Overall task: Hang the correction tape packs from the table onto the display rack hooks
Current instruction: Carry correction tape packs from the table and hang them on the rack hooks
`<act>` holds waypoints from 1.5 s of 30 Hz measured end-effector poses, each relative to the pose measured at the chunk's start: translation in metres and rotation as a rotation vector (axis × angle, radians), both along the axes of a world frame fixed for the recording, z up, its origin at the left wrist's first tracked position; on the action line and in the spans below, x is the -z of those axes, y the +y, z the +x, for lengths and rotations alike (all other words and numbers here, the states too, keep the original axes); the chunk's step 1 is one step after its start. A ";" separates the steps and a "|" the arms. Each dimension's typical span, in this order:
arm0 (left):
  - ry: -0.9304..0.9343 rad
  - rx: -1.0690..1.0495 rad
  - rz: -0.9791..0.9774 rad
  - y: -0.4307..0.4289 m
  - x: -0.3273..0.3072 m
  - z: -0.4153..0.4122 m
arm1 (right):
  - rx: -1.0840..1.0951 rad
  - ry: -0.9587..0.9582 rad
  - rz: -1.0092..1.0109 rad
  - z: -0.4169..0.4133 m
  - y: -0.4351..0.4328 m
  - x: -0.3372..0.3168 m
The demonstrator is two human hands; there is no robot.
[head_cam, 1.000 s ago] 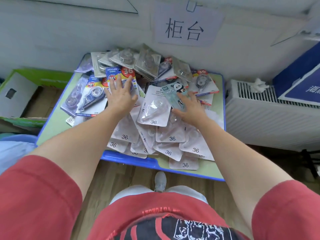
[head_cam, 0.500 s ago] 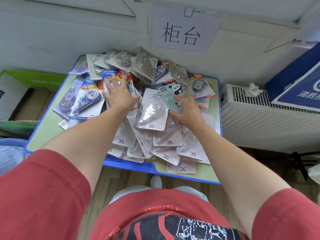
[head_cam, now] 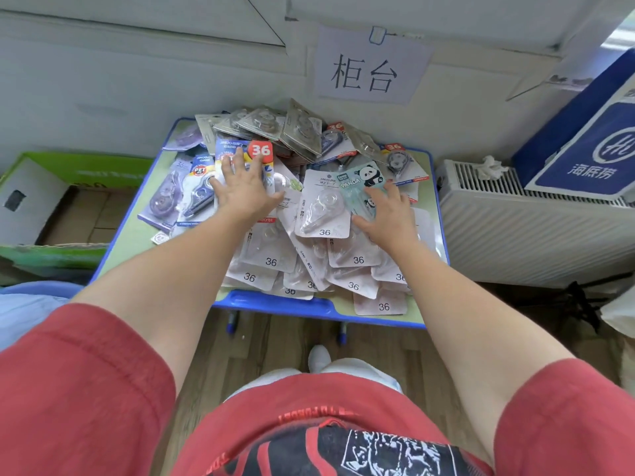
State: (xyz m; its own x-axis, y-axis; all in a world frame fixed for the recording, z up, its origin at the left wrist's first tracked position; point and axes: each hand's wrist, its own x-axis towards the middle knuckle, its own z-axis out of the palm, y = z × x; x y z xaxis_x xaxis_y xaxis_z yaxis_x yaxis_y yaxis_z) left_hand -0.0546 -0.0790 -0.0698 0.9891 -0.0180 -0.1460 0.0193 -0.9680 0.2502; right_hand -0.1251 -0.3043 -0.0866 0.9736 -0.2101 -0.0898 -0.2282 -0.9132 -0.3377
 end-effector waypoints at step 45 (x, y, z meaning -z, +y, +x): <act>0.075 0.838 -0.004 0.056 0.062 -0.586 | 0.922 0.089 0.079 -0.724 0.187 0.062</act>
State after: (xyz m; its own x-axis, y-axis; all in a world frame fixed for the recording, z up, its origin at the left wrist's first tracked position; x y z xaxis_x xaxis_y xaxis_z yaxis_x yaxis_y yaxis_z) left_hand -0.6411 -0.0226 -0.1317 0.6356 -0.7430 -0.2097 -0.6890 -0.6685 0.2802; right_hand -0.8493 -0.1177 -0.1490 0.4132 -0.8877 -0.2032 -0.8806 -0.3327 -0.3373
